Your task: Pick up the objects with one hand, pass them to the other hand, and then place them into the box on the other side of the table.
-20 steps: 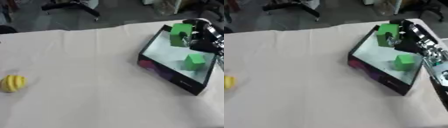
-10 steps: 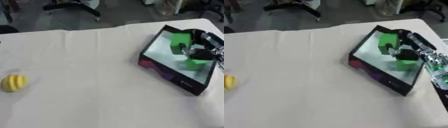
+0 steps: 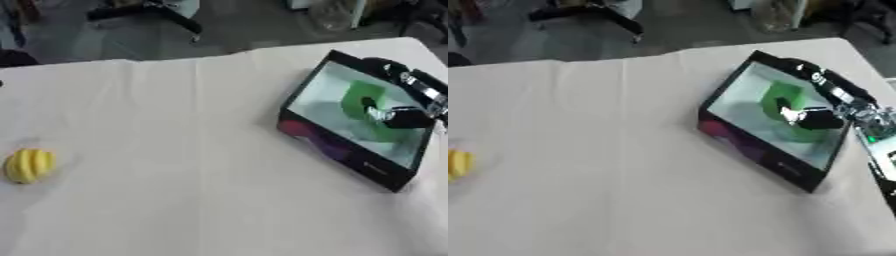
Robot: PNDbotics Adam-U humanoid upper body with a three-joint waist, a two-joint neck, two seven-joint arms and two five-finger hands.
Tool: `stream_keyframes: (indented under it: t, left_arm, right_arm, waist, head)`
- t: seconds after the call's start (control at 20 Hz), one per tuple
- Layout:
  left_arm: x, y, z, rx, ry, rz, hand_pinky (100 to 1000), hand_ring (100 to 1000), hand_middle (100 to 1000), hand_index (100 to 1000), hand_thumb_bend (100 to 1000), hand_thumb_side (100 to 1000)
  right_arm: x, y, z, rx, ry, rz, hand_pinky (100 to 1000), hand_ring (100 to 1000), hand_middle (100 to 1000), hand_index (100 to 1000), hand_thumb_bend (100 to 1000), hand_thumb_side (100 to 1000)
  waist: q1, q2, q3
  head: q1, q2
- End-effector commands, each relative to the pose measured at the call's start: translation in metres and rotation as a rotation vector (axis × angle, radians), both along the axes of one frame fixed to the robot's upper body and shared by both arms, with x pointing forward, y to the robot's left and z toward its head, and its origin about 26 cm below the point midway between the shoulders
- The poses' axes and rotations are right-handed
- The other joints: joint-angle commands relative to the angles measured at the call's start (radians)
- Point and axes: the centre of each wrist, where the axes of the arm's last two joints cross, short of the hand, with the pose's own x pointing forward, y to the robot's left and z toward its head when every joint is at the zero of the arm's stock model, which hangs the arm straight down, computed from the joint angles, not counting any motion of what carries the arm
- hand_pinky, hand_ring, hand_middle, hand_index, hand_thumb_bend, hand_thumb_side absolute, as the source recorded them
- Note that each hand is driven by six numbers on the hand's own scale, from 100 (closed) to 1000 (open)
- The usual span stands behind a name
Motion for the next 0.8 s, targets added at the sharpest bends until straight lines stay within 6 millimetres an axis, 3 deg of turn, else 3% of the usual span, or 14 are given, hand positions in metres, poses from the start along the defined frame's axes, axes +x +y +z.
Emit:
stream_keyframes:
  t: [0.05, 0.45, 0.5, 0.8]
  left_arm:
    - [-0.004, 0.005, 0.012, 0.022, -0.033, 0.012, 795, 754, 682, 860, 870, 269]
    - [-0.005, 0.005, 0.012, 0.022, -0.034, 0.016, 795, 753, 679, 858, 870, 268]
    - [-0.005, 0.005, 0.012, 0.022, -0.034, 0.017, 795, 752, 677, 855, 866, 271]
    - [0.002, 0.005, 0.004, 0.066, 0.043, -0.025, 810, 755, 682, 865, 830, 331]
  right_arm:
    - [-0.002, -0.007, 0.016, -0.021, -0.051, -0.023, 1000, 1000, 1000, 1000, 100, 135]
    - [-0.004, -0.004, 0.023, 0.039, -0.073, -0.014, 1000, 1000, 1000, 1000, 100, 171]
    - [-0.004, -0.003, 0.024, 0.045, -0.074, -0.015, 1000, 1000, 1000, 1000, 100, 252]
    - [0.0, 0.018, 0.031, 0.216, -0.13, -0.019, 1000, 1000, 1000, 1000, 100, 381]
  waist:
    - [0.01, -0.027, 0.0]
    - [0.006, -0.028, 0.0]
    - [0.006, -0.029, 0.0]
    - [0.01, -0.031, 0.006]
  head:
    - [0.001, -0.005]
    - [0.007, -0.007]
    - [0.009, -0.006]
    - [0.119, 0.023]
